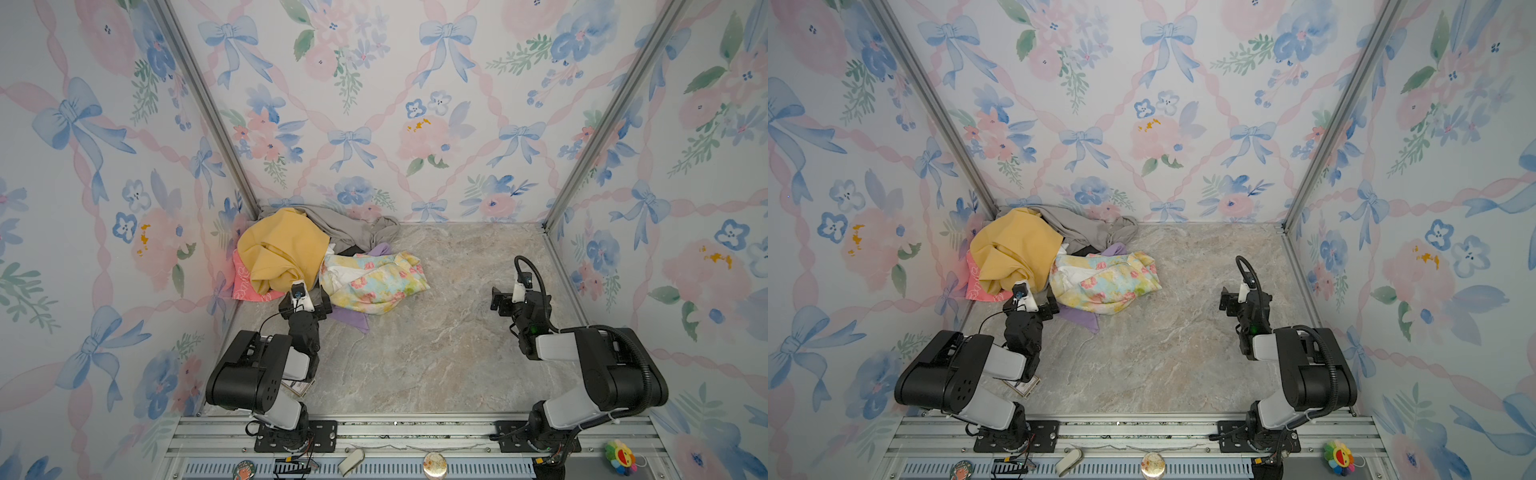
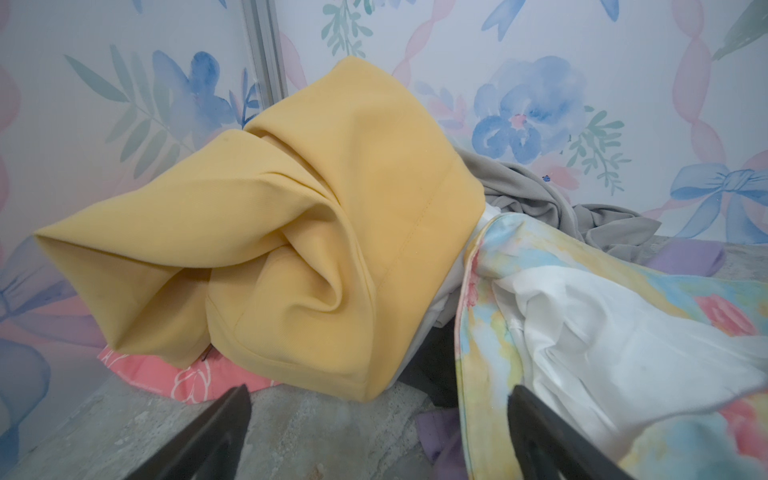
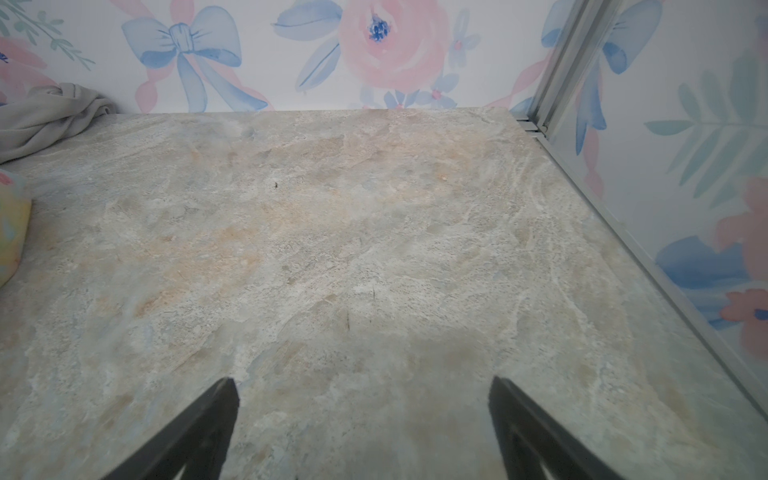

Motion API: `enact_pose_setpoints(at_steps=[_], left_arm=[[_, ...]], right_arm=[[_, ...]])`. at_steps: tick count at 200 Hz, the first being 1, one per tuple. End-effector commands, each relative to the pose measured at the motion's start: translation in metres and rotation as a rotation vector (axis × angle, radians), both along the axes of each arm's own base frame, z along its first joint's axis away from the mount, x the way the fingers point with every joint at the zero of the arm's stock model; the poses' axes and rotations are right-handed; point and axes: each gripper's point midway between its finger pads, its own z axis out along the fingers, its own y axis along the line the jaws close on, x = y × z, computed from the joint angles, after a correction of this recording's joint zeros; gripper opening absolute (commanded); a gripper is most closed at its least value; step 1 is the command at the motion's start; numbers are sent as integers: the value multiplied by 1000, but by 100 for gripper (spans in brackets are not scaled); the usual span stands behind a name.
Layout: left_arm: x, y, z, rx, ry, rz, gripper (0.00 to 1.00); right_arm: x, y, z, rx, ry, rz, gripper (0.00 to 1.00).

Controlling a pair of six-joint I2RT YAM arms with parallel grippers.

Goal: Pick out a specific cloth from the pile
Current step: 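Raise both grippers from rest toward the cloth pile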

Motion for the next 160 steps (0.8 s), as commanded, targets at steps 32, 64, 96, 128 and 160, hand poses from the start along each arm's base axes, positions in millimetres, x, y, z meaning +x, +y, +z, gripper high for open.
enact_pose_setpoints(at_steps=[32, 64, 96, 128, 160], left_arm=[[1, -3, 1, 3, -8, -12, 98], [0, -3, 2, 0, -10, -14, 98], [-6, -6, 9, 4, -39, -24, 98], [-12, -11, 23, 14, -43, -40, 98], [-13, -17, 55, -3, -43, -31, 98]], right_arm=[[6, 4, 9, -8, -26, 6, 97], [4, 5, 12, -41, -34, -16, 97], [-7, 5, 26, -83, -84, -51, 97], [-21, 0, 46, -92, -84, -113, 97], [-27, -7, 67, -120, -118, -197, 97]])
